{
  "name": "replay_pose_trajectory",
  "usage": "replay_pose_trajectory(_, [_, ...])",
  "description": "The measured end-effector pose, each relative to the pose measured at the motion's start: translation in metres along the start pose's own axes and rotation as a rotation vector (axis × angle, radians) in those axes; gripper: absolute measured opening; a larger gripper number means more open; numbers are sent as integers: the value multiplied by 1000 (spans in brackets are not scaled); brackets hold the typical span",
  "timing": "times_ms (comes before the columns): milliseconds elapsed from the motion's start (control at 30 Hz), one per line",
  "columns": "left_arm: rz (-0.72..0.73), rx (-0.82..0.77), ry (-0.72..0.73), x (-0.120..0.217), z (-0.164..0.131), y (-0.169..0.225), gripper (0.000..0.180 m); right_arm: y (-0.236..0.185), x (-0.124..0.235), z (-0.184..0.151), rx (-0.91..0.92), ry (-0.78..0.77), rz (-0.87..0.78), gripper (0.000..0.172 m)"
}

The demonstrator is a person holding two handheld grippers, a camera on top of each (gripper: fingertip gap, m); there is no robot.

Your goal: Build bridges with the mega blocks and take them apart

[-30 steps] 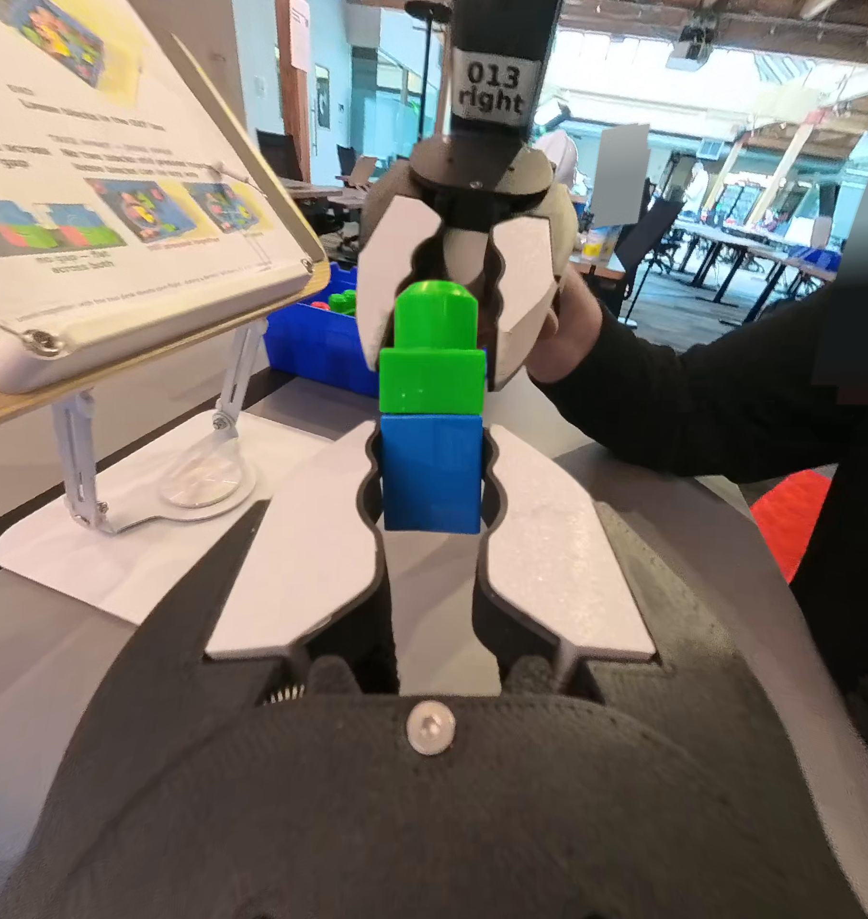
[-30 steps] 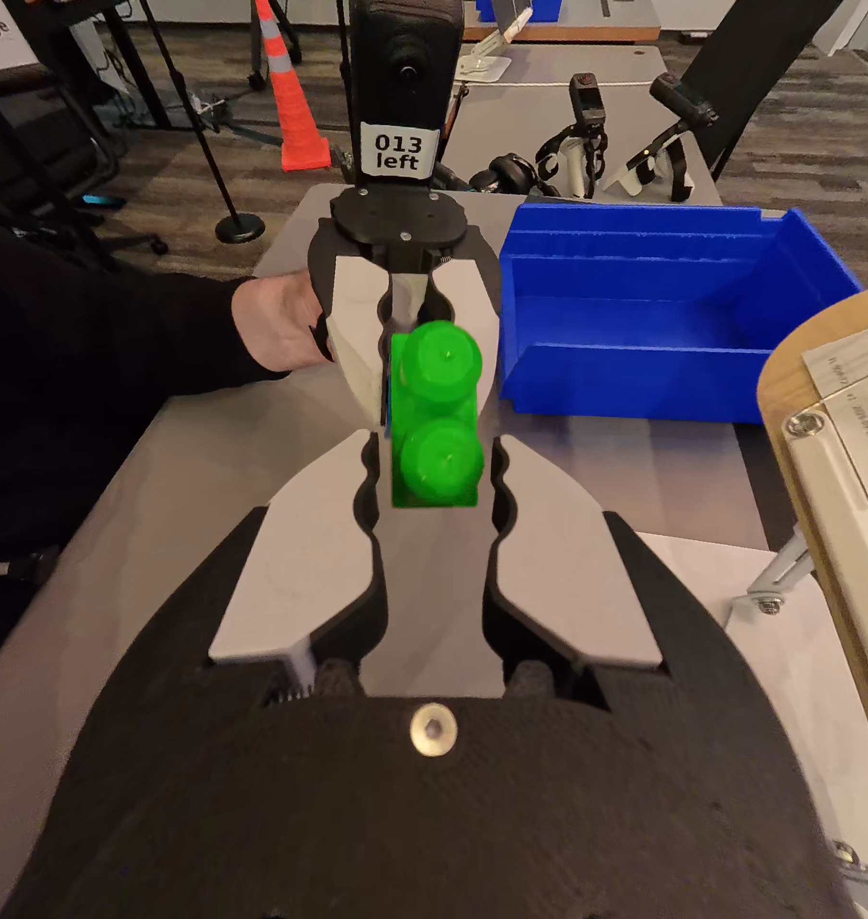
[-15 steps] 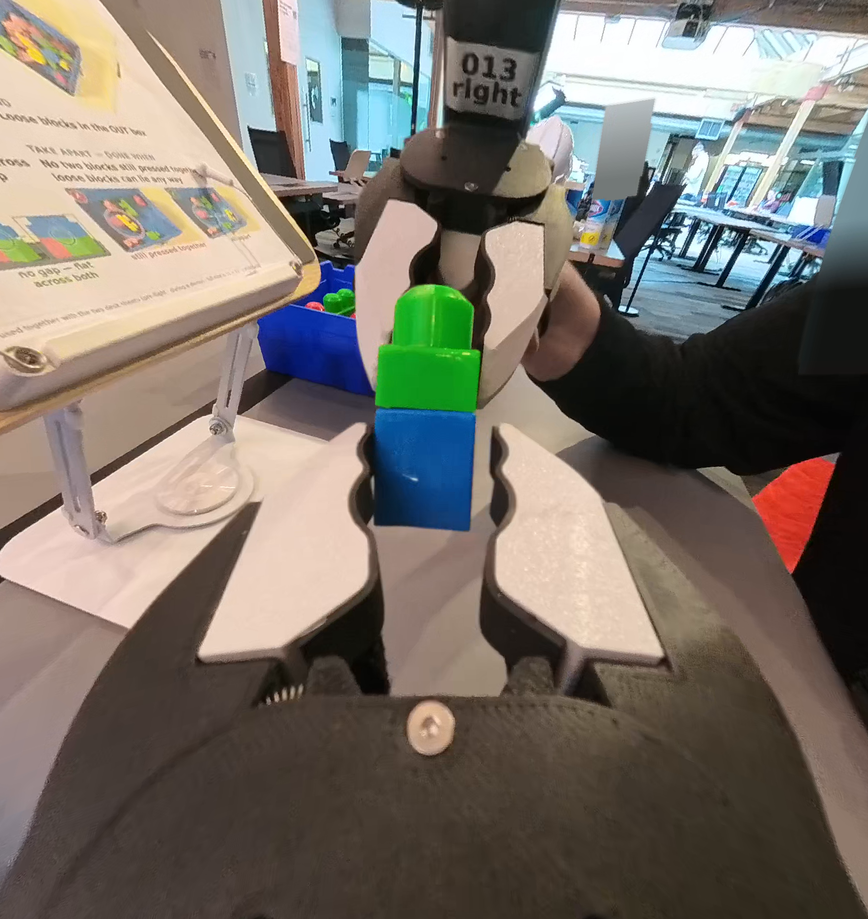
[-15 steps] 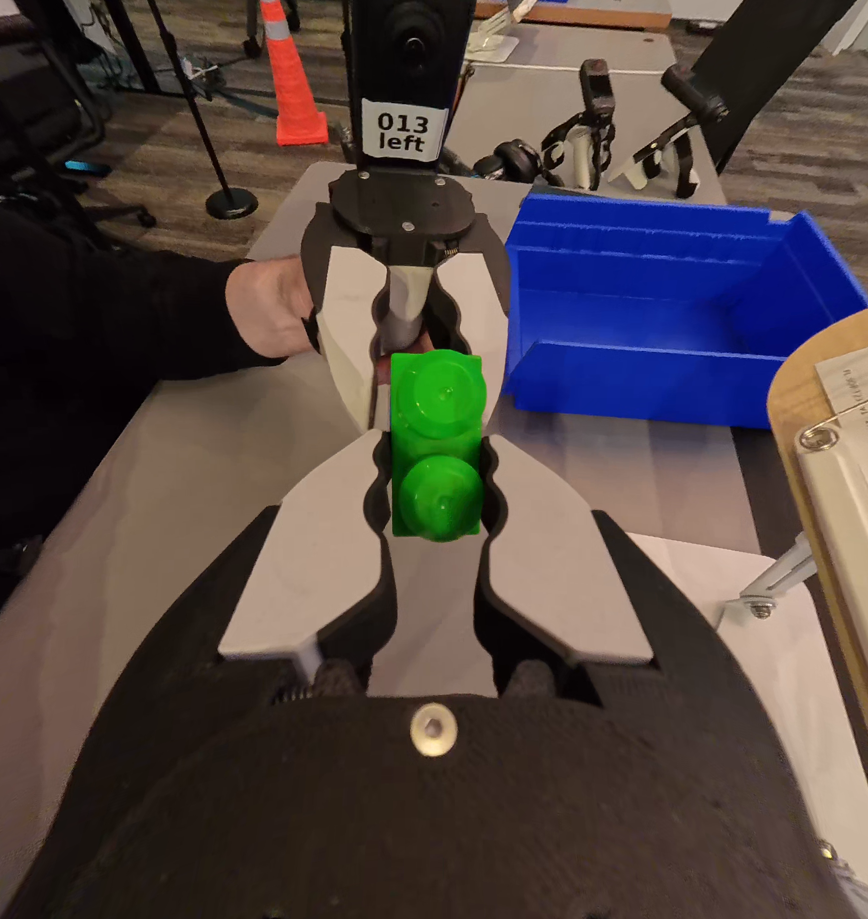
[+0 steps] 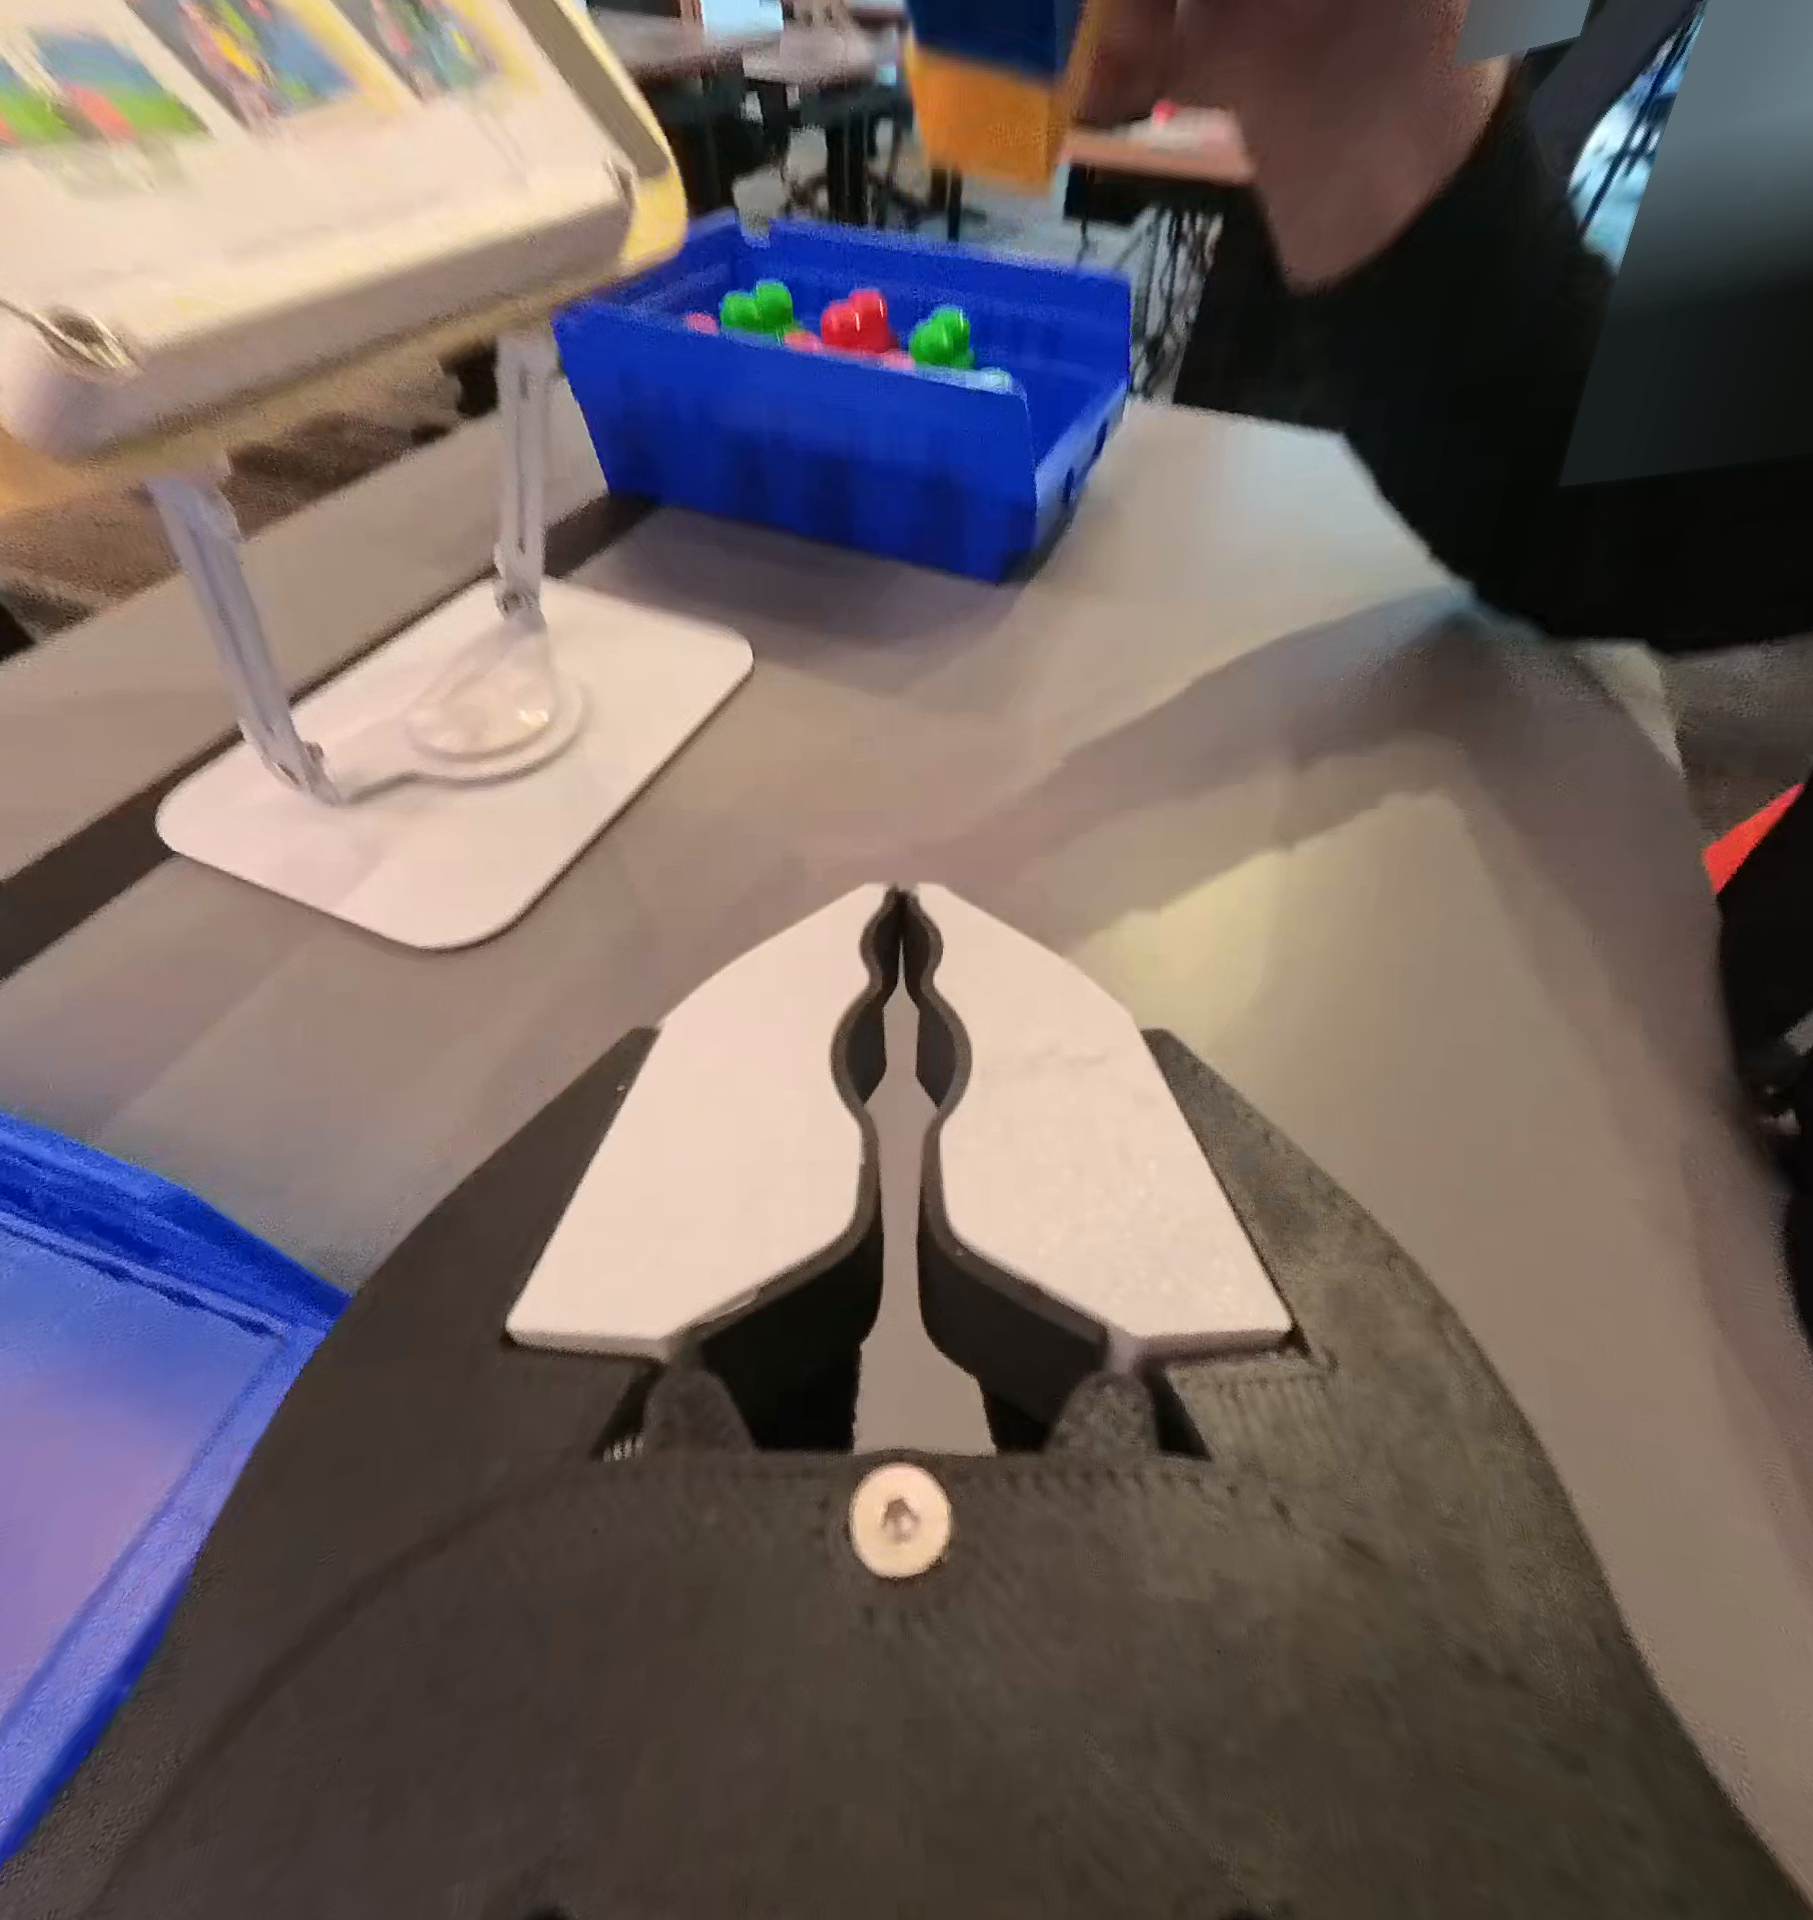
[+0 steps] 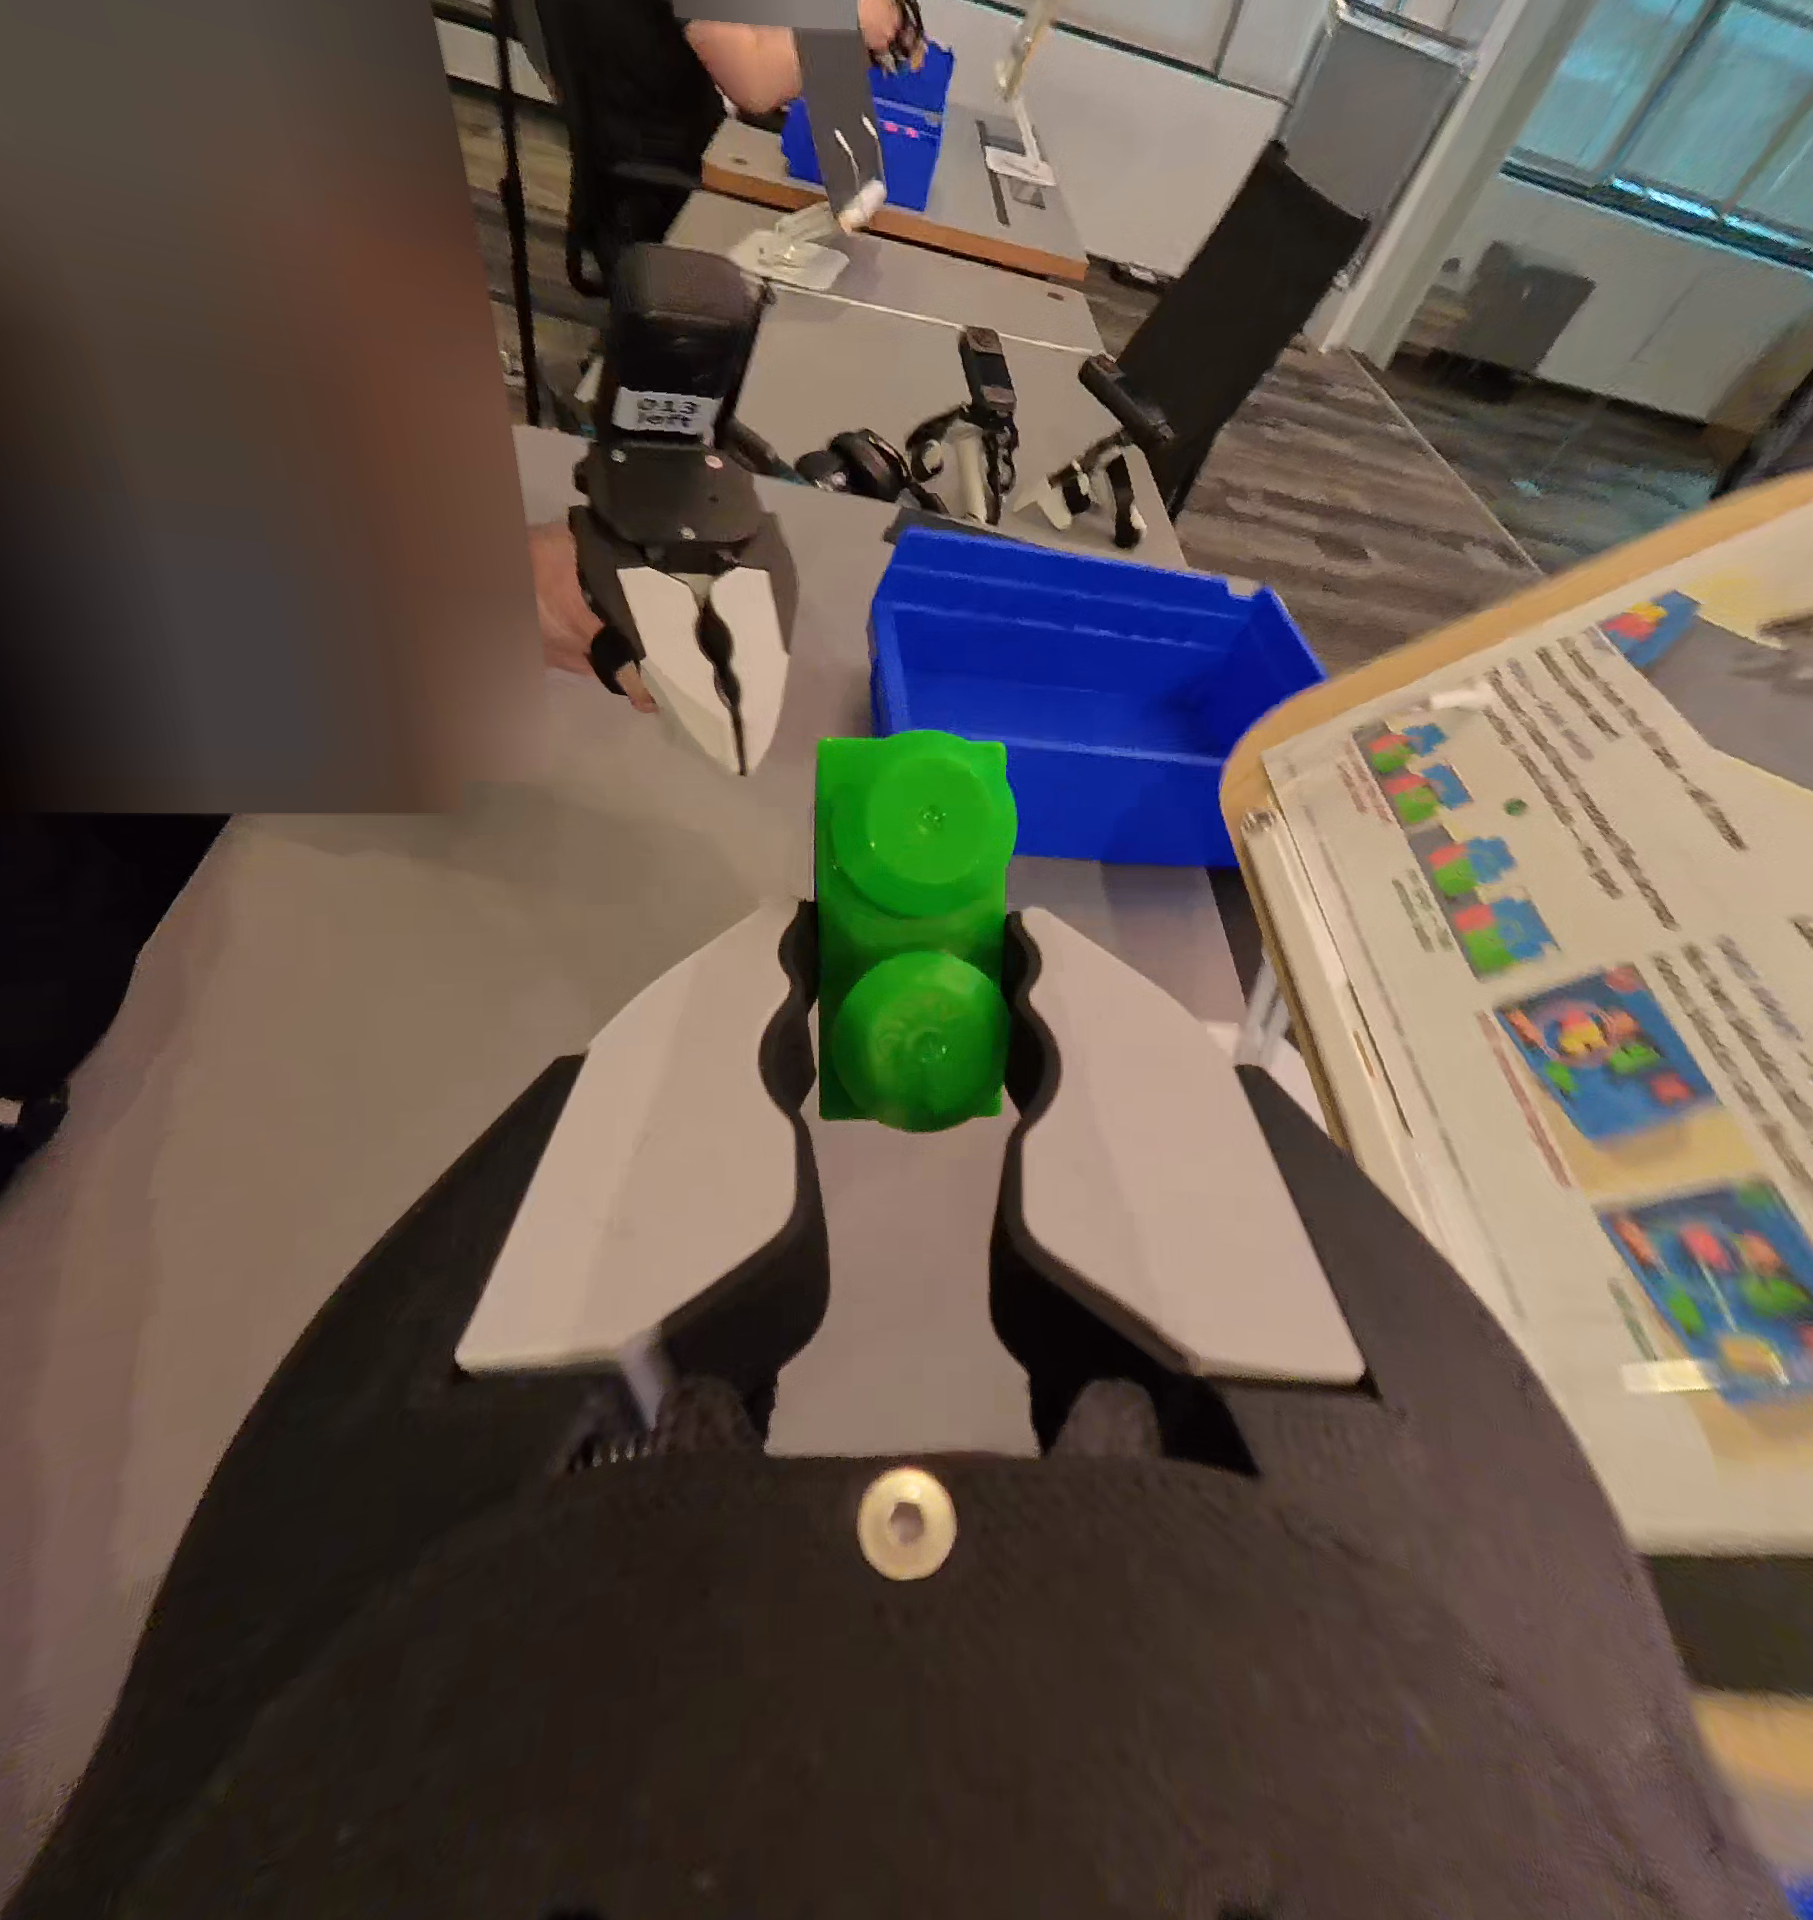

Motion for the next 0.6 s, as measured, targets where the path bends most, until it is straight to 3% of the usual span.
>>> replay_pose_trajectory(133, [-23,16,-41,-12,-17,5,0,4,48,-24,-39,-85,-92,34])
replay_pose_trajectory(367, [-9,44,0,-10,-18,-2,0,15,141,-66,-49,-325,-280,34])
replay_pose_trajectory(600, [0,69,-15,-21,-18,-6,0,26,196,-130,-109,-541,-279,35])
Point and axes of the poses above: each gripper's, where its closed fingertips meet, x back along the fingers, z out of its top, y = z × x across the jaws, the point moved 9 cm from there along x, back along the fingers, and after that the axes turned 8 degrees about -y, right-handed, at the moved point
